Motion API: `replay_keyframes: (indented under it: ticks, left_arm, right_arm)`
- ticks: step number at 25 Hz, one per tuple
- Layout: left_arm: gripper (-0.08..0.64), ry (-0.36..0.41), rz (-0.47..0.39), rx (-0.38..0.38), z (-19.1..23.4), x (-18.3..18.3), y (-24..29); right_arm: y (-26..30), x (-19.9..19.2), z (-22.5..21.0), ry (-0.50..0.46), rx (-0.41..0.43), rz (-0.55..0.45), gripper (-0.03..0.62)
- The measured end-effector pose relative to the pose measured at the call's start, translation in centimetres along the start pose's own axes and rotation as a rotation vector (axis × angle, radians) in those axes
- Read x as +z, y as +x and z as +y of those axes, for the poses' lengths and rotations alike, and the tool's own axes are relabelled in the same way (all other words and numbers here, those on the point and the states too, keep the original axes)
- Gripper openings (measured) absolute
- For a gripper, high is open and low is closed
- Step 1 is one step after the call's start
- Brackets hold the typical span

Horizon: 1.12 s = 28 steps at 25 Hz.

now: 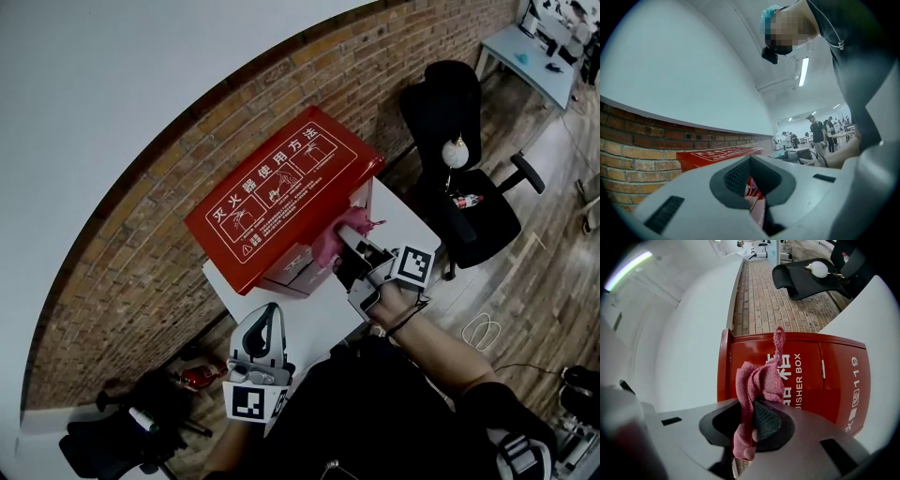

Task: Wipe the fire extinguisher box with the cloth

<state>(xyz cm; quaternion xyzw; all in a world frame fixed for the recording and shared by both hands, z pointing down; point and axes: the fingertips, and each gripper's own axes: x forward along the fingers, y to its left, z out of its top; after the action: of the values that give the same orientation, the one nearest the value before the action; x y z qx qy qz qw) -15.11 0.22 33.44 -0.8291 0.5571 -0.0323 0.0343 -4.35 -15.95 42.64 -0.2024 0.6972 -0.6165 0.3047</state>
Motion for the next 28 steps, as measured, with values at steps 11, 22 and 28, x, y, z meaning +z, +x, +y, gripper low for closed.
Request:
replay_keyframes:
  ticks: [11,22,28]
  left_arm:
    - [0.034,-0.003,-0.014,0.014,0.0,0.3,-0.4]
    - [0.034,-0.001,-0.023,0.025,0.3,0.3,-1.0]
    - [0.034,-0.010,-0.010,0.034,0.5,0.1,-1.5]
  right_arm:
    - [0.4,0.0,3.1,-0.017,0.058,0.007,0.075]
    - [0.7,0.0,4.8,-0.018,0.098,0.004,0.075]
    - [0.7,-0.5,4.9,-0.019,0.100,-0.001,0.075]
